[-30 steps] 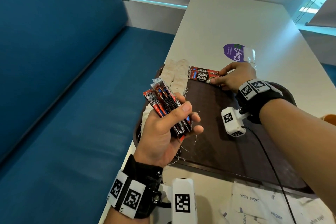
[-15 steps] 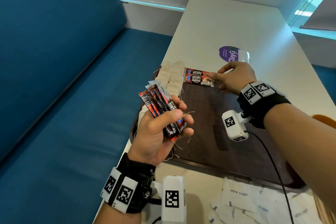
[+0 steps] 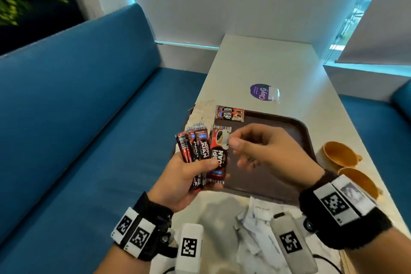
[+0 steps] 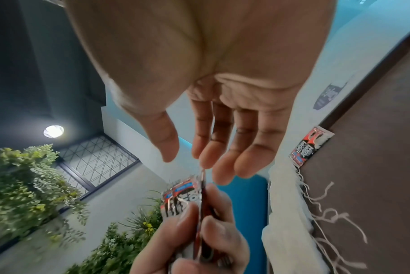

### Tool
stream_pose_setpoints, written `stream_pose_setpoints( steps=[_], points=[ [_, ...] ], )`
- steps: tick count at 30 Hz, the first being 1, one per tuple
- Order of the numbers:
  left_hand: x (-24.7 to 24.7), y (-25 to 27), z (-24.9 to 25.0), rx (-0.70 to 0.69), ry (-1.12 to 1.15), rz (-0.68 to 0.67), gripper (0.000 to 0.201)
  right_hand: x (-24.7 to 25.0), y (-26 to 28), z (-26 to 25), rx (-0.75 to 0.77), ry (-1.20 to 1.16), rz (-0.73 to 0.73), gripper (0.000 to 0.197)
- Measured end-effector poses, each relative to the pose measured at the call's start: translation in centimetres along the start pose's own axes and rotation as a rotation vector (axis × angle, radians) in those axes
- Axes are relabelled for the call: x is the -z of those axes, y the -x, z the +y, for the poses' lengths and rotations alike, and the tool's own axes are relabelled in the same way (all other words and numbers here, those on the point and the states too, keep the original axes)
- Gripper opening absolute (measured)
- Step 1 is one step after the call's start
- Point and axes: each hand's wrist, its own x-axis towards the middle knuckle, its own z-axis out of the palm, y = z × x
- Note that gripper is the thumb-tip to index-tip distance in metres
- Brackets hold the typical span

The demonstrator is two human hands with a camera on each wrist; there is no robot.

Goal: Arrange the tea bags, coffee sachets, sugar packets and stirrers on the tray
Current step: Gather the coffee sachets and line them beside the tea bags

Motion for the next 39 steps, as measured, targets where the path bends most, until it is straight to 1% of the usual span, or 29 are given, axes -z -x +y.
stream_pose_setpoints(
  steps=[2, 5, 8, 10, 11, 13, 15, 17, 19, 21, 23, 26, 28, 29, 31, 34, 37, 39],
  points=[
    [-0.5, 1.7, -0.2, 0.029, -0.062, -0.022, 0.031, -0.7, 2.6, 0.5, -0.024, -0.089, 0.039, 0.039],
    [-1.1, 4.3, -0.6, 0.082, -0.136, -0.049, 0.028, -1.8, 5.9, 1.3, -0.056, -0.201, 0.141, 0.035],
    [-1.3, 6.8, -1.0, 0.119, -0.195, -0.052, 0.028, -2.8, 8.6, 2.1, -0.066, -0.226, 0.202, 0.032],
    [-1.1, 8.4, -1.3, 0.144, -0.221, -0.035, 0.031, -3.3, 10.1, 2.8, -0.074, -0.192, 0.222, 0.029],
    [-1.0, 9.1, -1.4, 0.152, -0.237, -0.028, 0.029, -3.5, 10.8, 3.2, -0.079, -0.173, 0.225, 0.027],
    [-0.9, 10.4, -1.6, 0.158, -0.250, -0.022, 0.022, -3.9, 12.0, 4.3, -0.088, -0.142, 0.217, 0.023],
    [-0.7, 11.3, -1.8, 0.155, -0.238, -0.013, 0.016, -4.5, 13.2, 5.3, -0.102, -0.162, 0.187, 0.017],
    [-0.6, 12.1, -2.2, 0.132, -0.205, 0.011, 0.013, -4.9, 14.3, 6.1, -0.121, -0.190, 0.165, 0.013],
    [-0.3, 12.7, -2.6, 0.100, -0.145, 0.063, 0.017, -5.1, 15.1, 6.8, -0.148, -0.217, 0.171, 0.012],
    [-0.2, 13.0, -3.3, 0.065, -0.073, 0.143, 0.025, -5.2, 15.6, 7.2, -0.181, -0.260, 0.172, 0.011],
    [-0.4, 13.2, -4.0, 0.051, -0.018, 0.236, 0.022, -5.3, 16.1, 7.5, -0.214, -0.318, 0.132, 0.011],
    [-0.6, 13.4, -4.9, 0.089, 0.144, 0.332, 0.018, -5.4, 16.7, 7.2, -0.287, -0.482, 0.038, 0.013],
    [-0.7, 13.6, -5.3, 0.123, 0.250, 0.353, 0.018, -5.4, 16.8, 6.9, -0.329, -0.593, 0.023, 0.010],
    [-0.7, 13.6, -5.5, 0.124, 0.256, 0.358, 0.019, -5.3, 16.7, 7.0, -0.338, -0.611, 0.038, 0.009],
    [-0.7, 13.5, -5.7, 0.090, 0.154, 0.383, 0.018, -5.3, 16.3, 7.4, -0.323, -0.569, 0.096, 0.008],
    [-0.7, 13.2, -5.5, 0.013, -0.057, 0.395, 0.018, -5.1, 15.7, 7.9, -0.246, -0.420, 0.176, 0.009],
    [-0.7, 12.8, -5.0, 0.022, -0.078, 0.381, 0.013, -4.6, 15.1, 7.9, -0.191, -0.262, 0.206, 0.011],
    [-0.4, 12.4, -4.9, 0.060, -0.070, 0.367, 0.012, -3.9, 14.2, 7.6, -0.181, -0.215, 0.219, 0.010]
  ],
)
